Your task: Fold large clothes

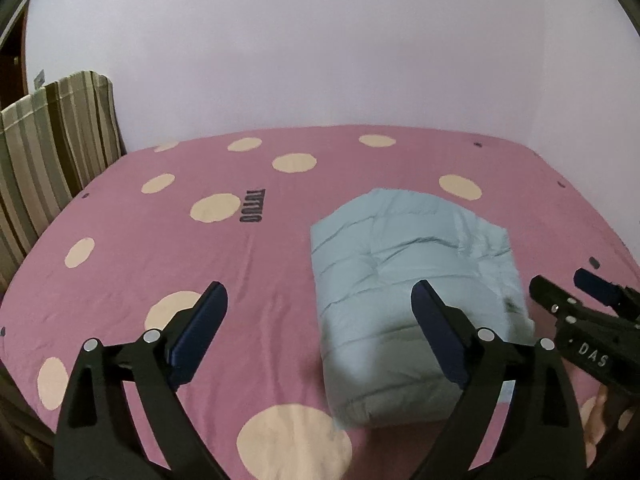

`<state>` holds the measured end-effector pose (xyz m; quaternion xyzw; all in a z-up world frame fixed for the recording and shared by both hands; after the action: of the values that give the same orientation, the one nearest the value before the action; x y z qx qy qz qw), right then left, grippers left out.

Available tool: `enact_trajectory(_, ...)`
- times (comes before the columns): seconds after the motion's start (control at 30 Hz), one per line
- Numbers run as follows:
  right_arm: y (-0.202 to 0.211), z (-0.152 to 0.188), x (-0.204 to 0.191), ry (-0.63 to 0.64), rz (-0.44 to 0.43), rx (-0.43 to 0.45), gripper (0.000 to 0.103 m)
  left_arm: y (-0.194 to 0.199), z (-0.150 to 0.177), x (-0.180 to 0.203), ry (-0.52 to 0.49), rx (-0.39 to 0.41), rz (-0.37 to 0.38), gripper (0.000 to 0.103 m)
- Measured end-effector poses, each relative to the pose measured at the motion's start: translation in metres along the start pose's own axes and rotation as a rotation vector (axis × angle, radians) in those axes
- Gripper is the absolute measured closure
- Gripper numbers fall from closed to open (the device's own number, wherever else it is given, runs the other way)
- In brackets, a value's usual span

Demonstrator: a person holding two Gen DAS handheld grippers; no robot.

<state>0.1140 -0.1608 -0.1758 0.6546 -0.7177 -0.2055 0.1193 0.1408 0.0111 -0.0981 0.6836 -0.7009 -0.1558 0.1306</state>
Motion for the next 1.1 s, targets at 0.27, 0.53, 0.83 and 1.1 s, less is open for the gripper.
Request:
enact_trajectory(0.27,0.032,0.005,-0.008,0.020,-0.013,0.039,0.024,0.032,0.000,0.003,0.026,0.022,-0.009,0.009)
enact_trajectory(0.53,0.044,0.006,-0.009,0.011,-0.012,0.064,0.024,0.041,0.001,0.002,0.042,0.029,-0.025,0.009)
enact_trajectory(0.83,0.049,0.006,-0.009,0.008,-0.016,0.071,0.024,0.047,0.001,0.001,0.039,0.031,-0.028,0.009)
enact_trajectory(1.1,0.049,0.005,-0.010,0.010,-0.021,0.069,0.024,0.048,0.001,0.001,0.036,0.029,-0.026,0.009)
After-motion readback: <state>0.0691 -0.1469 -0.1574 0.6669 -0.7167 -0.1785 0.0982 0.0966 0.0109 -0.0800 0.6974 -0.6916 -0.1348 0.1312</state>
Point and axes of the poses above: each gripper's, at about its wrist camera, not at the fingertips, and y roughly against the way its jaws point, x to its right, z to its underside, the point moved 1 cm from there along -y, roughly the way its jaws point, and after that the axes turned 15 degrees about x, right-handed, at the moved point
